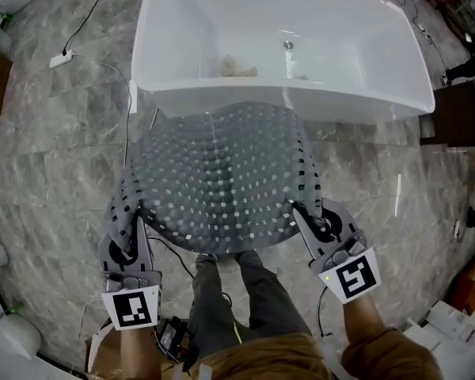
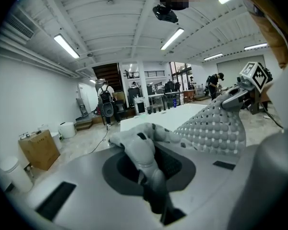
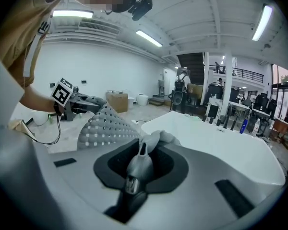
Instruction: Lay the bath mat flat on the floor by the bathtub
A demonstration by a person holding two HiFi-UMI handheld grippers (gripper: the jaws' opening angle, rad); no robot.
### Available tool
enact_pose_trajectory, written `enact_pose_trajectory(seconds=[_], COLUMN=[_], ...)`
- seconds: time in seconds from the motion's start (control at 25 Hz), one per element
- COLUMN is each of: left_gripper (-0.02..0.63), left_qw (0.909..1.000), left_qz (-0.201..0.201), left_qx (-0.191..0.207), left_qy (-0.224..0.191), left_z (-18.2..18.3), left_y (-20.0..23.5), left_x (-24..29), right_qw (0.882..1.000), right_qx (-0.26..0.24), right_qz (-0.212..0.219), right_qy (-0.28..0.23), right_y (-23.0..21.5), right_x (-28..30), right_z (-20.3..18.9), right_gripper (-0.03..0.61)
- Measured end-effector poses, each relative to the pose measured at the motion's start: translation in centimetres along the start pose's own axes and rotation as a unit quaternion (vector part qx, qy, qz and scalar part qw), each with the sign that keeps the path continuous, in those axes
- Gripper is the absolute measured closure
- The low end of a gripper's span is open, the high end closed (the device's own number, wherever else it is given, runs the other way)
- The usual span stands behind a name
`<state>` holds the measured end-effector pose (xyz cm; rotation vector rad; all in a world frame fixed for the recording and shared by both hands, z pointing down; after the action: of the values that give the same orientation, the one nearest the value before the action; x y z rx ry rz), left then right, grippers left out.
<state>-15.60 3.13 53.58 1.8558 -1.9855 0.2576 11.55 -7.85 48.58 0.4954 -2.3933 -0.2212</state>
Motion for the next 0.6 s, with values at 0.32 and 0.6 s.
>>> enact_pose_trajectory(seconds=[0.32, 0.6], left_gripper=[0.571, 0.571], left_qw=[0.9994, 0.9993], left_qz=[0.007, 0.005], left_qx=[0.027, 0.023], left_qy=[0.019, 0.029], left_z=[5.1, 4.5], left_y=[-1.7, -1.4], left_x=[-3.0, -3.1], right_qw=[1.0, 1.0], right_qx=[0.014, 0.018], right_qz=[0.01, -0.006], right_qy=[0.005, 0.012], right_y=[-0.7, -0.5], right_x=[-3.7, -4.1], right_z=[2.7, 2.4], right_gripper=[0.526, 0.526])
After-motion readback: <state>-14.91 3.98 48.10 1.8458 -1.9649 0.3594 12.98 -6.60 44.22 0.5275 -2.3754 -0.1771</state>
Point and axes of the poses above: the fingertips, and each gripper's own axes: x forward along the fingers, y to its left, z out of its top, the point moved 3 cm from there along -x, backward along the fingers, and after that the axes turned 10 degrees about -x, right-handed, at the moved point
